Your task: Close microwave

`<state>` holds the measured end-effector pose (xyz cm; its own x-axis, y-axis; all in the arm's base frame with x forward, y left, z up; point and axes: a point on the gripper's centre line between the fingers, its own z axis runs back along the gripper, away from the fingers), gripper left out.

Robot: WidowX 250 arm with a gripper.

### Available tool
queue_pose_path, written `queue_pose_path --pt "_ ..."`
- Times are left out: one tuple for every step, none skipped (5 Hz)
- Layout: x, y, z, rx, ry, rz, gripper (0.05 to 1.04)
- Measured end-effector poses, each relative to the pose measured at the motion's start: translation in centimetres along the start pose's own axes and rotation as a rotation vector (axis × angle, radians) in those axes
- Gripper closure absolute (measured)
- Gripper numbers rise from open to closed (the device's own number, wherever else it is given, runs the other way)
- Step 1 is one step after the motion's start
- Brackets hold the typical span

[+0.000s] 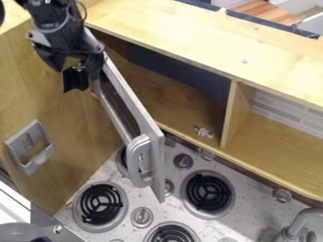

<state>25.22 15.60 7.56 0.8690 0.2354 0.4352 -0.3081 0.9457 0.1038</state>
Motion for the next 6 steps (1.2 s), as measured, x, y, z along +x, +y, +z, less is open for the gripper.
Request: queue_pose_path --pt "-2.1 -0.3 -0.8 -0.009 0.039 -0.092 0.085" --pt "-3.5 -1.1 -1.3 -0.038 0.054 -0.134 0.085" --pt "-4.6 -2.5 -2.1 -0.063 0.052 -0.167 0.085" --pt "-4.7 -4.6 -2.3 -0.093 0.033 -0.205 0.085" --pt "-4.6 -6.2 -2.8 -0.100 0.030 -0.207 0.085" --pt "-4.2 -7.6 -3.5 -0.105 0.042 -0.194 0.085"
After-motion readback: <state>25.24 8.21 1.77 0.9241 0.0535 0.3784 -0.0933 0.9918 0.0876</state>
